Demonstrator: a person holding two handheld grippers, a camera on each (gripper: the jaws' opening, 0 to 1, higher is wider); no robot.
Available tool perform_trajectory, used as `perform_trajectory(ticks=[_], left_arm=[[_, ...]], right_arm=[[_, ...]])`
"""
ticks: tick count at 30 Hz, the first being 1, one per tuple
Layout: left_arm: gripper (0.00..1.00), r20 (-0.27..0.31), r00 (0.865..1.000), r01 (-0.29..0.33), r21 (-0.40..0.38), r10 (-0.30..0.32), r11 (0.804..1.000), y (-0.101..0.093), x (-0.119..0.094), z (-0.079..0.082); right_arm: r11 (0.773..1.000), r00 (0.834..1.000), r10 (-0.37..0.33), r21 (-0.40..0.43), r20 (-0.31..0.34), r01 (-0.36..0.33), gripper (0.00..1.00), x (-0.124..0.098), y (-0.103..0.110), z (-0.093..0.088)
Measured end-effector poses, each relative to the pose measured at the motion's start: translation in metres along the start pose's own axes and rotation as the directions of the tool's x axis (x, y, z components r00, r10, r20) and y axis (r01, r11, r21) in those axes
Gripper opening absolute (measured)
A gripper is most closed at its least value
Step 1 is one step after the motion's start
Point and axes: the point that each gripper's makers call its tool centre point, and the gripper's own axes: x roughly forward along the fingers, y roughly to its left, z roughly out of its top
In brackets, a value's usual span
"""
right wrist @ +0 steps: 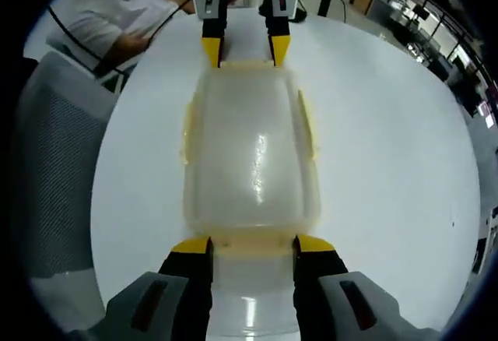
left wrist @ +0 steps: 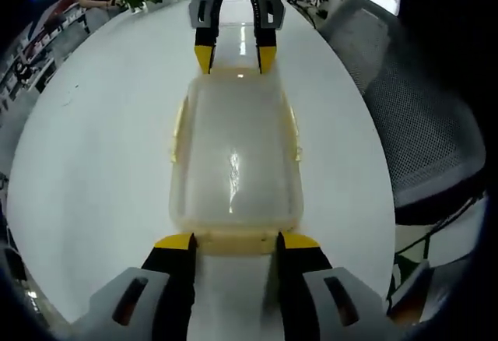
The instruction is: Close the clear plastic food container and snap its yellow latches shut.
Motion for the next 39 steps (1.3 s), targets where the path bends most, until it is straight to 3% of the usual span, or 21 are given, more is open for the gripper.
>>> perform_trajectory(ticks=[5, 16, 21, 25, 31, 39], left_arm=[[0.4, 0.007, 1.0, 0.0, -0.001, 0.0, 1.0, 0.001, 0.0, -0.002], [0.39, 0.09, 0.996, -0.01, -0.025, 0.012, 1.0, -0.001, -0.001, -0.002], [0.38, 0.065, 0.998, -0.022, -0.03, 0.024, 0.999, -0.004, 0.0, 0.0], [0.38, 0.086, 0.996, -0.011, -0.041, 0.015, 0.999, 0.0, -0.002, -0.001], [0.37, 0.042, 0.999, -0.007, -0.041, 0.009, 0.999, 0.002, -0.005, -0.006], [0.37, 0.031, 0.999, -0.014, -0.041, 0.015, 0.999, 0.001, -0.021, -0.001]], right_arm=[[0.999, 1.0, 0.004, -0.037, 0.016, -0.003, 0.4, -0.001, 0.001, -0.001], [0.999, 0.992, 0.021, -0.052, 0.127, -0.014, 0.4, -0.001, 0.0, 0.0], [0.999, 0.992, 0.026, -0.037, 0.123, -0.022, 0.38, -0.001, -0.001, 0.001], [0.999, 0.992, 0.028, -0.033, 0.12, -0.024, 0.38, -0.002, -0.003, 0.001], [1.0, 0.992, 0.027, -0.017, 0.123, -0.025, 0.38, -0.007, -0.003, 0.01], [0.999, 0.99, 0.034, -0.013, 0.137, -0.033, 0.38, -0.015, -0.002, 0.012]])
